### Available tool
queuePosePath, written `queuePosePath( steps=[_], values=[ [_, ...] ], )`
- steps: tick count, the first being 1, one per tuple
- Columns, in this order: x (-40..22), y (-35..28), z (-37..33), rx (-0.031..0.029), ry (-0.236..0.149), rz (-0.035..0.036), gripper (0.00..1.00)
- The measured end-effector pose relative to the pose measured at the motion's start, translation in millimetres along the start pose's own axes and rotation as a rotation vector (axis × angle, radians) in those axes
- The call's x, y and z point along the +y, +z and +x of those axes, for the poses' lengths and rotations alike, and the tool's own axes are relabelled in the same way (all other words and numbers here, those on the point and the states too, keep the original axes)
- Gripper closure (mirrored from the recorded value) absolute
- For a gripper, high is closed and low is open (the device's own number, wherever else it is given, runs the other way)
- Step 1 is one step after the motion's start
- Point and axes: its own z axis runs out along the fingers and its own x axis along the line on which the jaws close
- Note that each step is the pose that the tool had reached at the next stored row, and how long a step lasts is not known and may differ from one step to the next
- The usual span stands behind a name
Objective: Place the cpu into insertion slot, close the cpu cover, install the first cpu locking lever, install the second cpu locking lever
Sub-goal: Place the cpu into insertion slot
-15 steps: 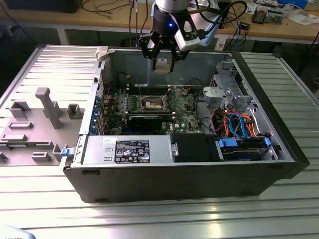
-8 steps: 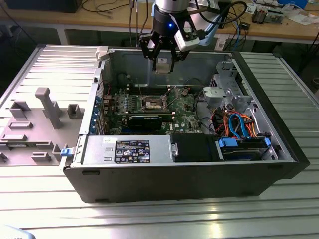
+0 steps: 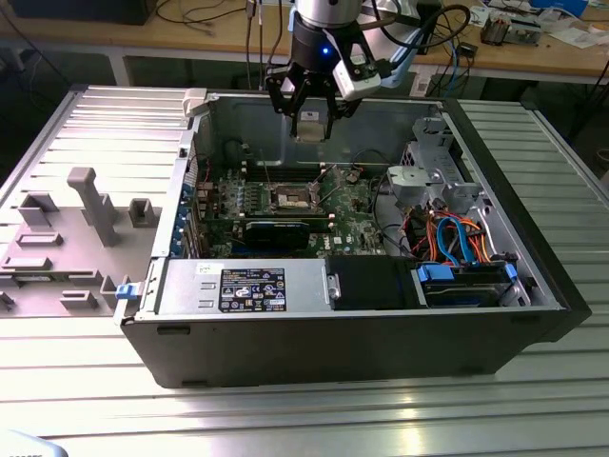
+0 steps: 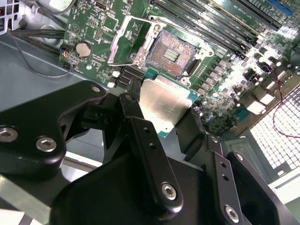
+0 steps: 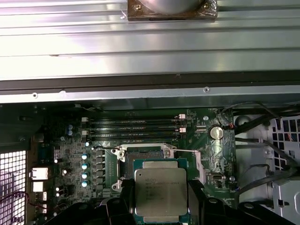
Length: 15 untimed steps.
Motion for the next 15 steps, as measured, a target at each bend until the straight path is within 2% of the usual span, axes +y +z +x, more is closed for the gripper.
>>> queuePosePath(
  steps=[15],
  values=[
    [-1.7,3.2,-0.1,0.0001,0.0,0.0,0.45]
  ],
)
